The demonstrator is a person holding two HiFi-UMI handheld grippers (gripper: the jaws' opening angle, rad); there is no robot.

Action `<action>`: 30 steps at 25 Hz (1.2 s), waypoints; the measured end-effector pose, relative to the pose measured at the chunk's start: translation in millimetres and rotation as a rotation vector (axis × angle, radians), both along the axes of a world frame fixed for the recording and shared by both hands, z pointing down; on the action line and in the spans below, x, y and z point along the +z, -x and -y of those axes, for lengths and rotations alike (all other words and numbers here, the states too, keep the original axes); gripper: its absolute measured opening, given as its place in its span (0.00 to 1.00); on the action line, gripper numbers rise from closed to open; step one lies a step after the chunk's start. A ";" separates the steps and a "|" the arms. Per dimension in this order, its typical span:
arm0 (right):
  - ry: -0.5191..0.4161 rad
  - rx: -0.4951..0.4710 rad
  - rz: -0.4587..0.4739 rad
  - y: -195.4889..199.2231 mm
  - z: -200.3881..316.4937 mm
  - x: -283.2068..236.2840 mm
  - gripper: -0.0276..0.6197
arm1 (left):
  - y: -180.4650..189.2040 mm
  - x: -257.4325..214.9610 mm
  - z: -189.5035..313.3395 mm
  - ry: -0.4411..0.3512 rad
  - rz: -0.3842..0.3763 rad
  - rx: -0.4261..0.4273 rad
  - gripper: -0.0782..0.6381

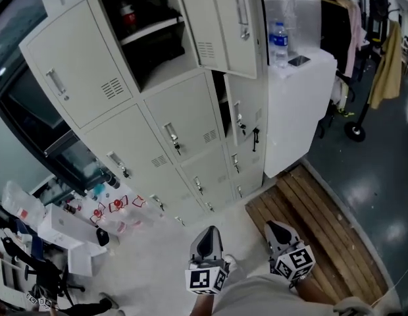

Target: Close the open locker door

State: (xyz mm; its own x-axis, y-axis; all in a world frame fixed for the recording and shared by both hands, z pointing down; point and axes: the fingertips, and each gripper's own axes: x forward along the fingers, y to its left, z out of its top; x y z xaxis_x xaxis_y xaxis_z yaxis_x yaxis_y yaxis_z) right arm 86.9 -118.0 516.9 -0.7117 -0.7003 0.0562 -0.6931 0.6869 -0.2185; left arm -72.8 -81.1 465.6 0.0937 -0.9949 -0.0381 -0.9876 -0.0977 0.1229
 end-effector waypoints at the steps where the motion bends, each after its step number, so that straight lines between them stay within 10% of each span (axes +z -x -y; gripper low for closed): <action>1: -0.004 0.006 0.000 4.4 10.9 -4.6 0.09 | 4.5 -2.9 12.4 -0.007 -0.007 0.008 0.12; 14: -0.070 0.120 0.070 78.0 142.7 -48.9 0.09 | 81.9 -50.8 141.2 -0.113 0.036 0.141 0.12; 30: -0.175 -0.083 0.160 72.5 263.2 -121.7 0.09 | 84.0 -98.5 205.6 -0.143 0.092 -0.014 0.12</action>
